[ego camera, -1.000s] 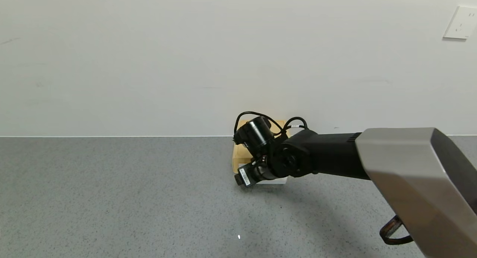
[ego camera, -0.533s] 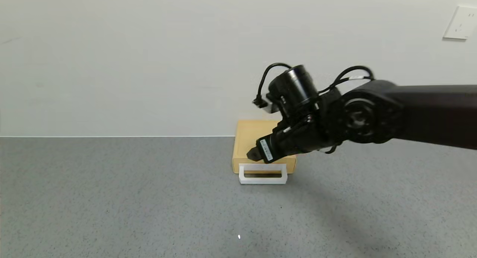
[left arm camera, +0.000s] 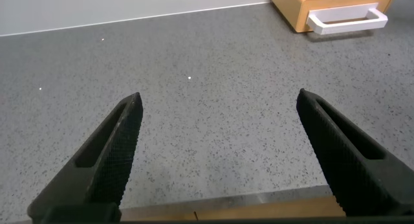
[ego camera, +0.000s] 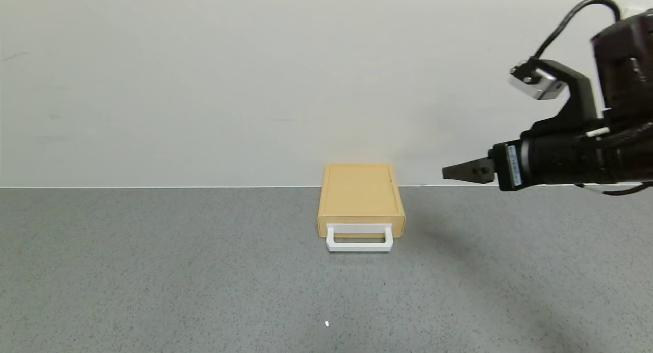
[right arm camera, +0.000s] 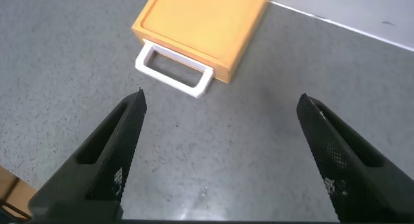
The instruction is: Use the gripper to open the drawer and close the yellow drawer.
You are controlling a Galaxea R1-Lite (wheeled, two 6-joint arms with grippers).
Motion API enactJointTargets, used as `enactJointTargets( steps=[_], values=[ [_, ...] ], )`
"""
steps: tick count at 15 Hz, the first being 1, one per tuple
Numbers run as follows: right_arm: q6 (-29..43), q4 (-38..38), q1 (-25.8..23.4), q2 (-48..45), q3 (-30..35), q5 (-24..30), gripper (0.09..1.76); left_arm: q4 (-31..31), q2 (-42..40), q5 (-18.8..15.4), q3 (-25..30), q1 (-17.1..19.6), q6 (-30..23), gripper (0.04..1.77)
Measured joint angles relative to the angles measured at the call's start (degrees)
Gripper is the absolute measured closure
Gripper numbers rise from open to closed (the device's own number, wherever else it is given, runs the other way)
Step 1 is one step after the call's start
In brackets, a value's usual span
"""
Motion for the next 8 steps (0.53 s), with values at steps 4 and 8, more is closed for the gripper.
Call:
enactJointTargets(
  steps=[4, 8],
  values=[
    [0.15, -6.72, -4.61, -12.21, 13.25, 0.37, 0.14, 0.0, 0.0, 0.0, 0.0, 0.0, 0.0, 0.09],
    [0.23, -8.19, -10.31, -25.05, 22.71, -1.43, 0.14, 0.0, 0.0, 0.0, 0.0, 0.0, -0.02, 0.09]
  ],
)
